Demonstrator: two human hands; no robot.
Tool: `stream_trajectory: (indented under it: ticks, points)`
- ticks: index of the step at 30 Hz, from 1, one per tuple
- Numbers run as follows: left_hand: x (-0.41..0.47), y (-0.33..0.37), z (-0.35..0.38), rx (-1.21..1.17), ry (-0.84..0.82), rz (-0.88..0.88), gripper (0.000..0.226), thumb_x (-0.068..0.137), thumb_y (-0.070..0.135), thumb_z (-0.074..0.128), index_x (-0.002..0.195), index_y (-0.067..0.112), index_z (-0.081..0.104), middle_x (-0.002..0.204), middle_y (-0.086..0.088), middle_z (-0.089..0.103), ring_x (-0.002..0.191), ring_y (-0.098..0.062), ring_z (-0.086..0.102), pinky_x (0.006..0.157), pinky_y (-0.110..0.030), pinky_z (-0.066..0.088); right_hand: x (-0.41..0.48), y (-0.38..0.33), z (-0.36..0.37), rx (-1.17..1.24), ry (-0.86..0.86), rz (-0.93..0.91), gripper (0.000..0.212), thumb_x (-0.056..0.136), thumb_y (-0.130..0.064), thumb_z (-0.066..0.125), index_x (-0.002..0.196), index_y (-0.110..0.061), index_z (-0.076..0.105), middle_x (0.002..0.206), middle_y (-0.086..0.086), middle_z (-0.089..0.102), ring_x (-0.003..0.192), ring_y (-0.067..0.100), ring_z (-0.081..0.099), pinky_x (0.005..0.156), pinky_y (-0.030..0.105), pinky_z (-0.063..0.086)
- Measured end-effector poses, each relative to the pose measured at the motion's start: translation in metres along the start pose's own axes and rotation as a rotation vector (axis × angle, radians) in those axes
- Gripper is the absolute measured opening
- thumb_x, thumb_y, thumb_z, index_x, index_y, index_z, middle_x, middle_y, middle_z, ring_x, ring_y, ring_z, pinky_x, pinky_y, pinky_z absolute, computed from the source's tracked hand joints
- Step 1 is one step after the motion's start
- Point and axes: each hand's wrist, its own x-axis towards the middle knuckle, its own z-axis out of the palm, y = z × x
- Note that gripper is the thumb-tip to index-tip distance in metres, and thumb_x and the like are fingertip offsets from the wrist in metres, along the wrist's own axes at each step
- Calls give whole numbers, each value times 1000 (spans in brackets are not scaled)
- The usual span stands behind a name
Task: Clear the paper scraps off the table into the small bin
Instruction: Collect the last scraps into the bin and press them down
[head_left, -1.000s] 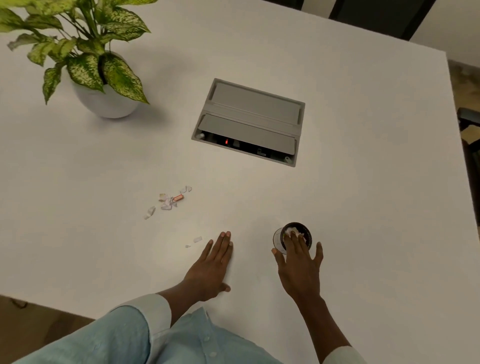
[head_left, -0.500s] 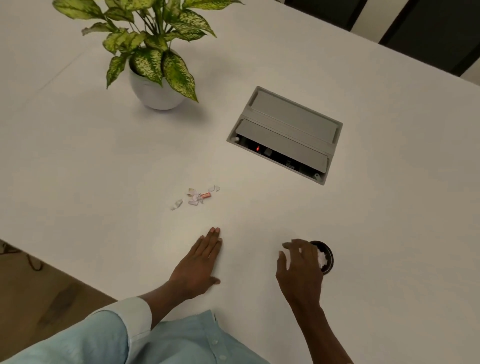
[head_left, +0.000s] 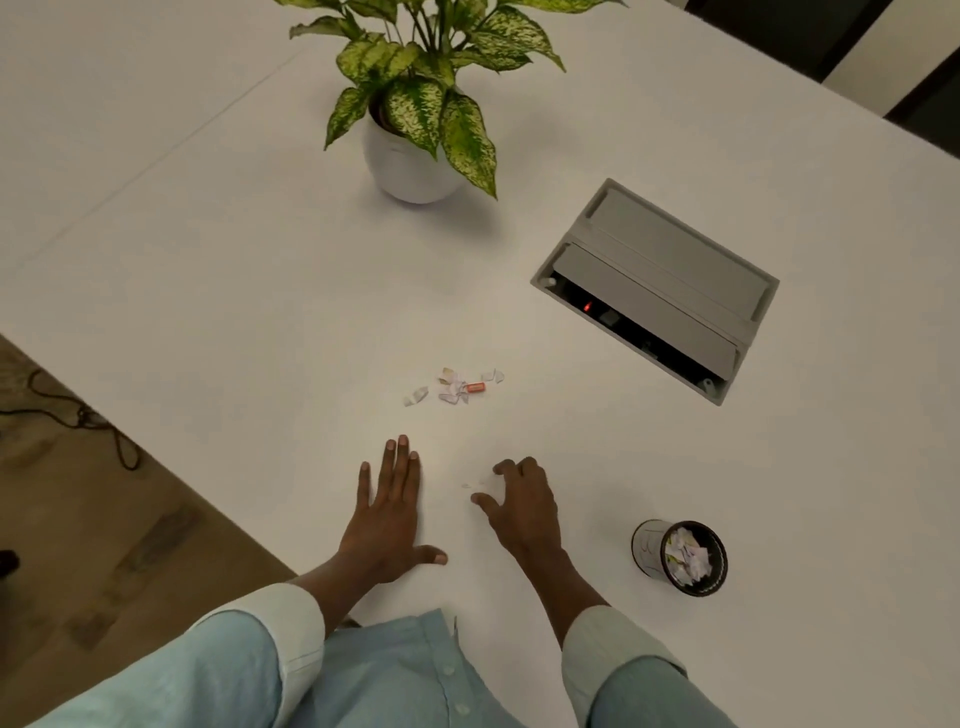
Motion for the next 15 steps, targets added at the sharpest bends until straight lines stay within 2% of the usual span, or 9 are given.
stream_trajectory:
  ticks: [4,10,12,15]
  points:
    - [4,2,1,10,-37,-9,151,69,96,49,153,-1,-30,157,-22,-47,145,-39,-45,122,-69,-8,10,-20,12,-20,-6,-34,44,87,-45,74,122,-23,58,118,1,48,110,18,47,82,33,54]
    - [8,4,0,28,-101,-36,148,73,94,49,149,-2,-36,151,-24,-53,141,-42,-50,118,-72,-13,12,-31,28,-37,25,-130,10,91,-14,69,100,-15,66,104,3,57,94,22,56,72,30,48]
    - [9,5,-1,31,-125,-52,148,74,93,49,147,-2,-39,149,-24,-55,139,-43,-51,118,-72,-14,10,-26,33,-23,25,-136,10,89,-6,65,96,-13,68,98,3,60,88,23,58,70,32,51]
    - [11,7,-2,40,-151,-68,149,73,94,49,146,-3,-40,147,-25,-56,138,-43,-52,117,-72,-14,7,-16,33,-27,-13,-118,15,88,-5,62,95,-15,70,98,1,62,87,21,61,74,35,53]
